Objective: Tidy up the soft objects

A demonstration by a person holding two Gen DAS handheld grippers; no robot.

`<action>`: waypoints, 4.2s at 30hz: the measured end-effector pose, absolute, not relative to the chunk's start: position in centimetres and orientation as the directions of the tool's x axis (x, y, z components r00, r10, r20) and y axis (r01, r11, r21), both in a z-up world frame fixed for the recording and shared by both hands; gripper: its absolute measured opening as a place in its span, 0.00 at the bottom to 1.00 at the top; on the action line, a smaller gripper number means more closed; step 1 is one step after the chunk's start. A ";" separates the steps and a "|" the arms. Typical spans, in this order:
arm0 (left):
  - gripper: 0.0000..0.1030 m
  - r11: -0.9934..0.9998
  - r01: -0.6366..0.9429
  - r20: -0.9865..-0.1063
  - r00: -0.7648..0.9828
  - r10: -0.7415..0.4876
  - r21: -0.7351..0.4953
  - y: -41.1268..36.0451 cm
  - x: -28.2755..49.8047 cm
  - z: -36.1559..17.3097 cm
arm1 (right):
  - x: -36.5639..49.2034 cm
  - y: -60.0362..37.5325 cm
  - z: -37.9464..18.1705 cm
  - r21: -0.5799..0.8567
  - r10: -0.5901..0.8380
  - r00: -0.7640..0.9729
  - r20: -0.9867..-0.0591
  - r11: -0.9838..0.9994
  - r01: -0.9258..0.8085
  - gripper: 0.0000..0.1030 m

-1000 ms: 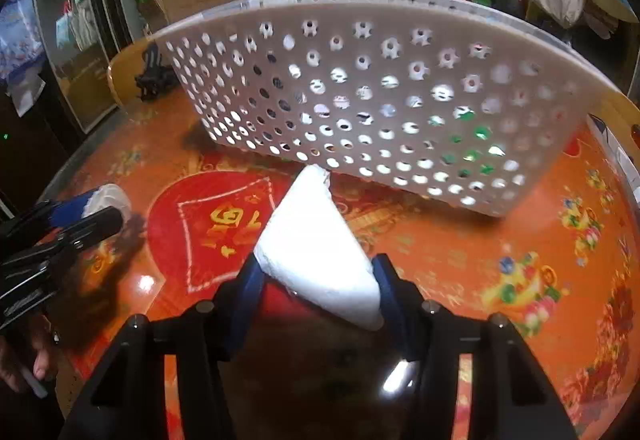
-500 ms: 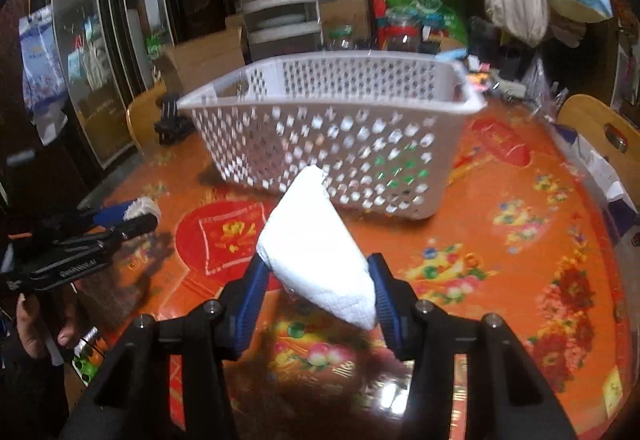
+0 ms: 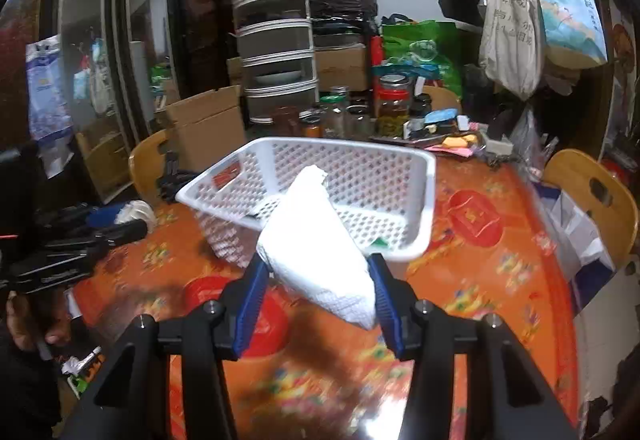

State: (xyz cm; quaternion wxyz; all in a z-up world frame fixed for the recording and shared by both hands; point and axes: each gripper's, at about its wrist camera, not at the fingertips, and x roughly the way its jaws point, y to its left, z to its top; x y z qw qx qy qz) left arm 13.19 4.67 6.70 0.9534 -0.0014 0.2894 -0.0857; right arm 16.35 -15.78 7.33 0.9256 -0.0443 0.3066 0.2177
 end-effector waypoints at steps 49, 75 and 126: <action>0.76 0.996 0.082 -0.800 0.595 -0.076 -0.034 3.8 35.7 1.9 | 33.0 -10.7 1.5 -0.086 0.155 0.599 -0.786 0.931 -0.354 0.72; 1.00 0.996 0.045 -0.647 0.758 -0.084 -0.077 5.6 24.5 7.6 | 27.0 -12.5 5.1 -0.022 0.245 0.672 -0.699 0.932 -0.362 1.00; 1.00 0.998 0.032 -0.577 0.815 -0.061 -0.060 4.1 -0.8 12.3 | 3.5 -17.0 10.4 0.063 0.209 0.770 -0.603 0.975 -0.215 1.00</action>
